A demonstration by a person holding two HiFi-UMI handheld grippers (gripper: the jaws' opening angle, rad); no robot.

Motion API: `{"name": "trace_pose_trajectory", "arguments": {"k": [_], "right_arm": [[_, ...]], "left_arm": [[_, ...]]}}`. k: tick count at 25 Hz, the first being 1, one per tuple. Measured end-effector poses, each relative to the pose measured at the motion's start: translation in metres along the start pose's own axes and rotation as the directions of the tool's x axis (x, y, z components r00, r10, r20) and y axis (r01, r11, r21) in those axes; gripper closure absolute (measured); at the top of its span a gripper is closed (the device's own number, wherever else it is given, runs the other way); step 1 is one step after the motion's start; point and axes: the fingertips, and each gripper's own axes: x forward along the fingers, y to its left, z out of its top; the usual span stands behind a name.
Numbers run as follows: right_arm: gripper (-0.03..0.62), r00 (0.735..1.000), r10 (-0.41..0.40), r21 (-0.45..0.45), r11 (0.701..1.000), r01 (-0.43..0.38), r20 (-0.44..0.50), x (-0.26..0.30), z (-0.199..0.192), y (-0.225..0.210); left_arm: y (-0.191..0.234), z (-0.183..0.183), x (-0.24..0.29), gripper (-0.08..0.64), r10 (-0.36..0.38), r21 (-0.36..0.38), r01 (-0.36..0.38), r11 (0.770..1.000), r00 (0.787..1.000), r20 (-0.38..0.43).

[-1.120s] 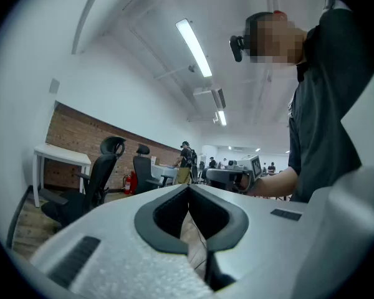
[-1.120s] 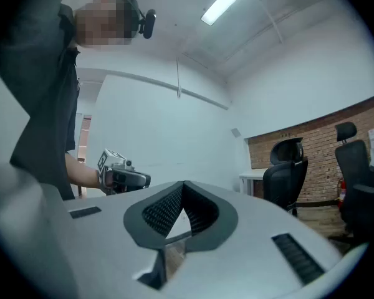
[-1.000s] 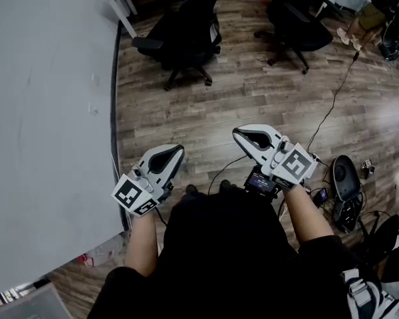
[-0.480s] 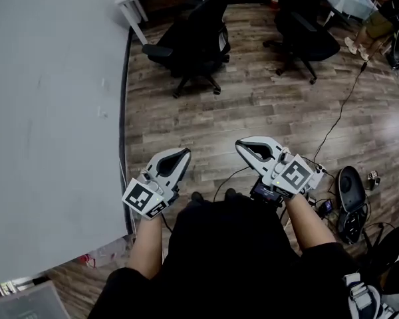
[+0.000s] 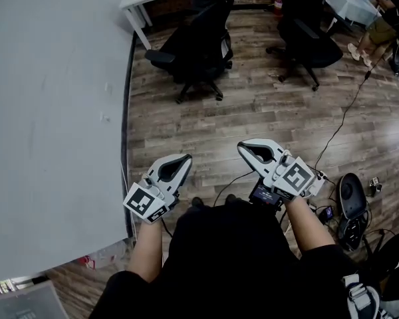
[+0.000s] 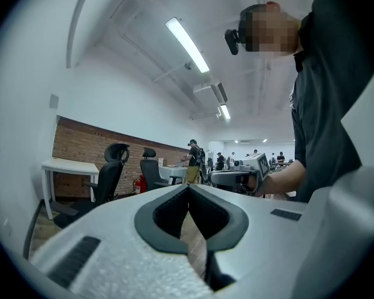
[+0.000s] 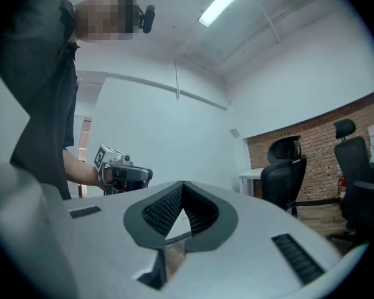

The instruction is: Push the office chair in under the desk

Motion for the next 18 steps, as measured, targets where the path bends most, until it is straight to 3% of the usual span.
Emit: {"name": "trace_pose_trajectory", "arguments": {"k": [11, 18], "right_arm": [[0.588, 0.999, -0.038, 0.041, 0.998, 0.039, -0.023, -0.021, -0.020, -0.033], [0.588, 0.998, -0.055, 0.070, 0.996, 0.056, -0.015, -0.012, -0.032, -0.061]], "left_arm": [[0.005, -0.017, 0.013, 0.545, 0.037, -0.058, -0.038, 0.998, 0.999, -0.025], [0.030, -0.031, 0.034, 0.545, 0.034, -0.096, -0.038, 0.995, 0.999, -0.043]]}}
